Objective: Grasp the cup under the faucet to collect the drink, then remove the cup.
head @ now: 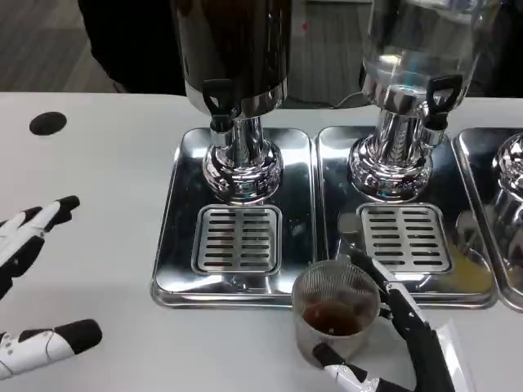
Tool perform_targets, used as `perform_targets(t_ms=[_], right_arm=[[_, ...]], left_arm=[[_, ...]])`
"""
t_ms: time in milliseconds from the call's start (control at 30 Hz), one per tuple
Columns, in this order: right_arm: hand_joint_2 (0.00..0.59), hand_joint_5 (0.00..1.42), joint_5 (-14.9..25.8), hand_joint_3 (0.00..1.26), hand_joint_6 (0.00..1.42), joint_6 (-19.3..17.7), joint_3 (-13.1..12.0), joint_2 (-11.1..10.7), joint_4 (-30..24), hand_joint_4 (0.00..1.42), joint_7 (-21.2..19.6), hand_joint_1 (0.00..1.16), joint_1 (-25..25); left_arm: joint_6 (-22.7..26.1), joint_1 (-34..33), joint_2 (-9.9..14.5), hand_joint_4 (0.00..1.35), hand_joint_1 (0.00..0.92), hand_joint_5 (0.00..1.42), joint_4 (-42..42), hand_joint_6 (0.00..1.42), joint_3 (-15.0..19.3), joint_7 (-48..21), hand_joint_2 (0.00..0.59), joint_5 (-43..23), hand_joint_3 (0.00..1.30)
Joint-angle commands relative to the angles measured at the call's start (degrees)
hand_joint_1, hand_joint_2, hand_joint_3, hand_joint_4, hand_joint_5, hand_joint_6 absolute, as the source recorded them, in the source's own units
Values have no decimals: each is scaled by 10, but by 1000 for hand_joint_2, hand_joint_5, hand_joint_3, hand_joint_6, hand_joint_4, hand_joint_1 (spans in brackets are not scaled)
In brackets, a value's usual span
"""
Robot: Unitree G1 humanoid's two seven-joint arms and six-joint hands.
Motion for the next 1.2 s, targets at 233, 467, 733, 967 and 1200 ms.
perform_targets(t_ms=[233, 467, 733, 967, 1200], right_arm=[[207, 115, 37, 107, 314, -14, 3, -6, -14, 38, 31, 853, -3], [196, 89, 79, 63, 272, -23, 1, -14, -32, 3, 78, 840, 14], [195, 88, 109, 56, 268, -40, -9, -24, -59, 0, 113, 839, 52], [194, 88, 157, 53, 267, -59, -36, -43, -92, 18, 145, 831, 94], [238, 133, 214, 97, 267, -48, -85, -70, -120, 86, 182, 813, 107]], left_arm=[[1, -2, -4, 0, 0, 0, 5, 0, 1, -2, 0, -3, 0], [6, -11, -5, 0, 0, 0, 7, 0, -4, -2, 0, -2, 0], [12, -21, -7, 0, 0, 0, 10, 0, -11, -2, 0, 1, 0], [16, -34, -10, 0, 0, 0, 19, 0, -20, 1, 0, 5, 0], [10, -47, -13, 0, 0, 0, 39, 0, -32, 9, 0, 13, 0]])
